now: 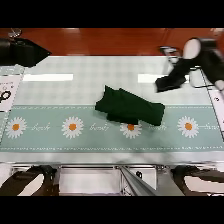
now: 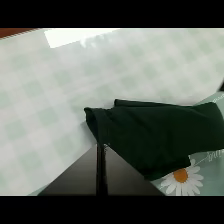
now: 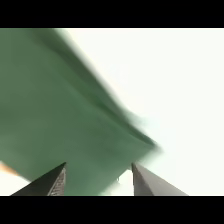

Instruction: Fold the shirts.

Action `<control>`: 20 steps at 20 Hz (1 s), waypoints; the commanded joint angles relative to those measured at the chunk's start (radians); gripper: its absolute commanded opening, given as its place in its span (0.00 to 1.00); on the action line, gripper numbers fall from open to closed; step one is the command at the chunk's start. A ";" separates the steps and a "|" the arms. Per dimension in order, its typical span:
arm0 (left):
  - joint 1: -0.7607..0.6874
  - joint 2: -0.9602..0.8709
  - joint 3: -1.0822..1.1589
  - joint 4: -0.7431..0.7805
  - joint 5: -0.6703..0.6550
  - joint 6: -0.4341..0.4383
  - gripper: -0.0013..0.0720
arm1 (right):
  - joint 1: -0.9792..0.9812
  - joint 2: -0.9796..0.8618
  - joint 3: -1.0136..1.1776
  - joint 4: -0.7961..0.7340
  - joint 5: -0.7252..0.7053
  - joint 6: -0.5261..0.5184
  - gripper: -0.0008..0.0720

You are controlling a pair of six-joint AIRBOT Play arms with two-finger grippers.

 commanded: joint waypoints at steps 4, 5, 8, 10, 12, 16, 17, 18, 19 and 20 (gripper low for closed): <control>0.000 0.000 -0.008 0.026 -0.030 0.001 0.05 | -0.447 0.232 -0.453 0.339 -0.068 -0.051 0.83; 0.001 0.000 -0.015 0.026 -0.031 0.000 0.05 | -0.479 0.262 -0.557 0.450 -0.141 -0.079 0.83; 0.000 -0.002 -0.045 0.026 -0.031 -0.036 0.05 | -0.473 0.291 -0.771 0.657 -0.317 -0.150 0.83; 0.000 -0.003 -0.064 0.026 -0.031 -0.052 0.05 | -0.410 0.291 -0.826 0.697 -0.414 -0.156 0.83; 0.000 -0.005 -0.075 0.026 -0.031 -0.065 0.05 | -0.316 0.291 -0.832 0.699 -0.522 -0.148 0.83; 0.000 -0.005 -0.076 0.026 -0.031 -0.086 0.05 | -0.151 0.250 -0.832 0.663 -0.739 0.006 0.82; 0.001 -0.005 -0.076 0.027 -0.031 -0.093 0.05 | -0.119 0.227 -0.832 0.673 -0.758 0.016 0.81; 0.000 -0.005 -0.076 0.027 -0.031 -0.093 0.05 | -0.087 0.206 -0.832 0.688 -0.773 0.014 0.72; 0.001 -0.005 -0.076 0.027 -0.031 -0.093 0.05 | -0.061 0.199 -0.832 0.692 -0.785 0.014 0.48; 0.001 -0.005 -0.076 0.029 -0.031 -0.093 0.05 | -0.043 0.203 -0.827 0.692 -0.792 0.010 0.15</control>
